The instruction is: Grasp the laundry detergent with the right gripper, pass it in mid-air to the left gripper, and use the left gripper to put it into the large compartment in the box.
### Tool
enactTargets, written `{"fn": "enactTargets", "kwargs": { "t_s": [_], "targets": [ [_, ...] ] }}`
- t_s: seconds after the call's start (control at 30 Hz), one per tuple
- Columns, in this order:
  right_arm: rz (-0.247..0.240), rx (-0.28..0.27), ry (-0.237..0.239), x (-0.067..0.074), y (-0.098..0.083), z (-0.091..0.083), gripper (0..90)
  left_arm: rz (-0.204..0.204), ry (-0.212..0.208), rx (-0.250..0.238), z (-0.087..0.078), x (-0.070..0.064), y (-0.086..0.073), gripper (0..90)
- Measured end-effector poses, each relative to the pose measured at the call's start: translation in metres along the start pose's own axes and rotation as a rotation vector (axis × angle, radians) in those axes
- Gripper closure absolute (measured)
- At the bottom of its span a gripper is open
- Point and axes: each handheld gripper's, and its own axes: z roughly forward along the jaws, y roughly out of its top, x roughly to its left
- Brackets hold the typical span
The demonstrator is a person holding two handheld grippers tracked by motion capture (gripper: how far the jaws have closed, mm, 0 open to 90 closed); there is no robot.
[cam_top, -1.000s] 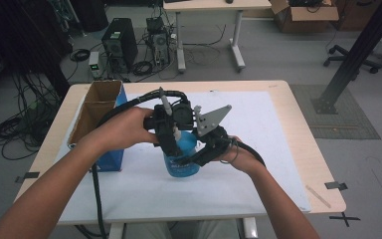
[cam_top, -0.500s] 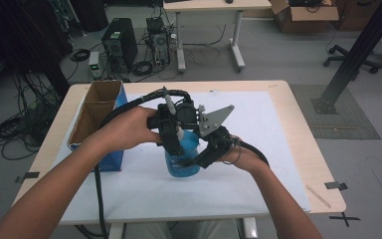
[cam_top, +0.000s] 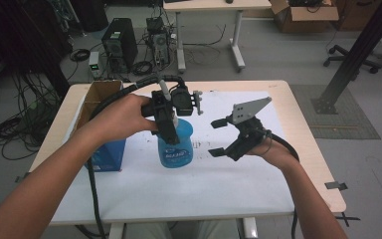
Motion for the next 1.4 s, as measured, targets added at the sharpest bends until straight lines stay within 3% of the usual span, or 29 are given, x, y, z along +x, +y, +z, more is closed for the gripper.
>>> {"fn": "enactTargets", "kwargs": {
  "t_s": [0.2, 0.4, 0.53, 0.93, 1.23, 1.4],
  "targets": [
    [0.019, 0.073, -0.11, -0.004, -0.003, -0.031, 4.8, -0.098, 0.028, 0.015, -0.015, 0.015, -0.002, 38.3],
    [0.039, 0.19, -0.184, -0.009, -0.008, -0.054, 3.9, -0.216, 0.069, 0.03, -0.032, 0.033, -0.006, 38.3],
    [0.042, 0.227, -0.223, -0.01, -0.009, -0.069, 4.2, -0.282, 0.091, 0.025, -0.046, 0.046, -0.011, 38.3],
    [0.04, 0.3, -0.267, -0.016, -0.004, -0.097, 4.3, -0.504, 0.147, 0.035, -0.08, 0.078, -0.03, 38.3],
    [0.046, 0.352, -0.265, -0.024, 0.001, -0.103, 4.1, -0.674, 0.167, 0.036, -0.094, 0.096, -0.046, 38.3],
    [0.044, 0.383, -0.261, -0.027, 0.002, -0.103, 4.4, -0.791, 0.189, 0.019, -0.101, 0.105, -0.059, 38.3]
  ]
}}
